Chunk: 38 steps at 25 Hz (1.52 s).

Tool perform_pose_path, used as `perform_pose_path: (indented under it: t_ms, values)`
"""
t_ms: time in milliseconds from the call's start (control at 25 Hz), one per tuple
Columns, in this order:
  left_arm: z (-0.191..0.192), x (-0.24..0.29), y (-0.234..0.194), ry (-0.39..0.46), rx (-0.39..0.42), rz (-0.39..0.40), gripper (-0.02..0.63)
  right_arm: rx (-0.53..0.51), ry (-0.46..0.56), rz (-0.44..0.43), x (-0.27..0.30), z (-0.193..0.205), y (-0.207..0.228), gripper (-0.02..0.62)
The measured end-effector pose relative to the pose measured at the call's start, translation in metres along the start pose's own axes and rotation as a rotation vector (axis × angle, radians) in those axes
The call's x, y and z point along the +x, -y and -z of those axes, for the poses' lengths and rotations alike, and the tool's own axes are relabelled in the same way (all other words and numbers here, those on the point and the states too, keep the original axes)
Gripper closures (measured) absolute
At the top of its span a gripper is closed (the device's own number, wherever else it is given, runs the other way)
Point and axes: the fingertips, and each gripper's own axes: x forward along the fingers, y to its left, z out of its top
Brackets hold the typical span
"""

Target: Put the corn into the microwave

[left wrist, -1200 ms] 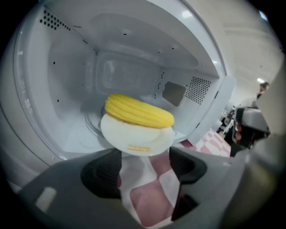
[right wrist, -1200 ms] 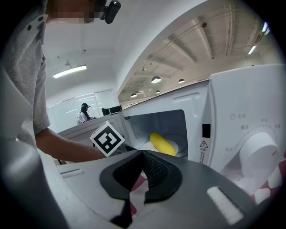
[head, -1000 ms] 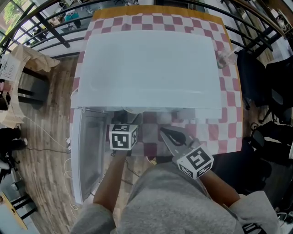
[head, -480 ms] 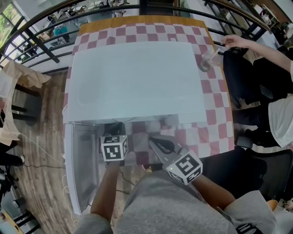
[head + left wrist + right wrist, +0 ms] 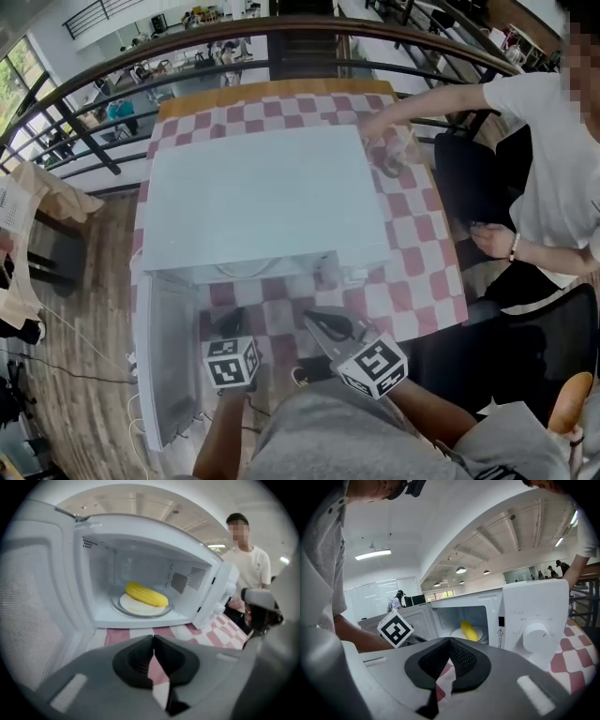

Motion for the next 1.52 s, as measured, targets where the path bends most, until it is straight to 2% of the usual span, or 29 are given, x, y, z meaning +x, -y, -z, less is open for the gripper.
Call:
perform_pose_path:
  t_ms: [280, 440, 880, 1120, 1520]
  values:
    - [-0.004, -0.064, 0.036, 0.169, 0.013, 0.021, 0.594, -0.036, 0.041, 0.034, -0.041, 0.005, -0.015, 0.597]
    - [-0.002, -0.09, 0.058, 0.218, 0.035, 0.042, 0.594, -0.039, 0.054, 0.072, -0.07, 0.009, -0.016, 0.597]
    - [0.022, -0.141, 0.1, 0.253, 0.024, 0.059, 0.594, -0.013, 0.125, 0.122, -0.127, 0.0, -0.019, 0.597]
    - [0.011, -0.158, 0.125, 0.287, 0.041, 0.03, 0.594, -0.023, 0.151, 0.144, -0.163, -0.01, 0.003, 0.597]
    - [0.042, -0.191, 0.18, 0.306, 0.021, -0.016, 0.594, 0.039, 0.14, 0.198, -0.246, 0.03, 0.022, 0.597]
